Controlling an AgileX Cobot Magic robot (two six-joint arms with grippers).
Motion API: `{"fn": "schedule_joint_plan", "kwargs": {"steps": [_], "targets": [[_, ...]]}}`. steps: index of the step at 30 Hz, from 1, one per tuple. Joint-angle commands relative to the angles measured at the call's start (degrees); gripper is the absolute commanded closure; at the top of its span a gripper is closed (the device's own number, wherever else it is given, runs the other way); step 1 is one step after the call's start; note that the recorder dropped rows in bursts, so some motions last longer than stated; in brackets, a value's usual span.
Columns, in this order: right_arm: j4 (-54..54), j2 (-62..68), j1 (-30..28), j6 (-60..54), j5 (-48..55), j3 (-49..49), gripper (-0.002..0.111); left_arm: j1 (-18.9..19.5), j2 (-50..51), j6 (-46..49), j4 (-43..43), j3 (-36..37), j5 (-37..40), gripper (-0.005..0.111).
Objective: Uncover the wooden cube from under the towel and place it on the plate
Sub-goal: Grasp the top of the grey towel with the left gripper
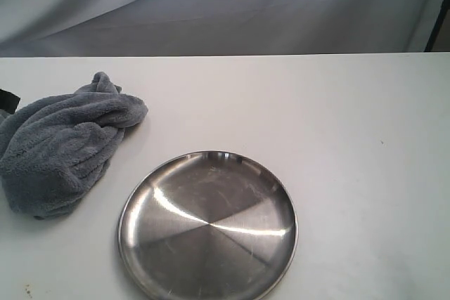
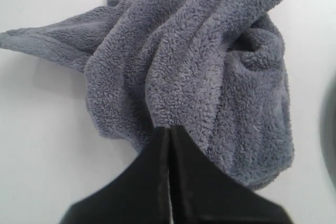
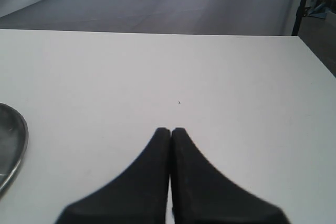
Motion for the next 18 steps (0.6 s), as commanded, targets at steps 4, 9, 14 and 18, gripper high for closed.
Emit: {"fn": "schedule_joint_plan", "kwargs": {"steps": [4, 9, 14, 18], "targets": [[0.0, -0.3, -0.4, 0.0, -0.1, 0.2, 0.108, -0.1, -0.4, 0.3, -0.8, -0.1, -4.4, 0.107], [0.0, -0.3, -0.4, 0.0, -0.1, 0.2, 0.108, -0.1, -0.4, 0.3, -0.8, 0.5, -6.5, 0.106], [0.0, -0.3, -0.4, 0.0, -0.1, 0.2, 0.108, -0.1, 0.1, 1.9, -0.8, 2.2, -7.0, 0.105], [0.0, -0.3, -0.4, 0.0, -0.1, 0.2, 0.108, -0.1, 2.3, 5.8, -0.8, 2.2, -3.3, 0.086]]}}
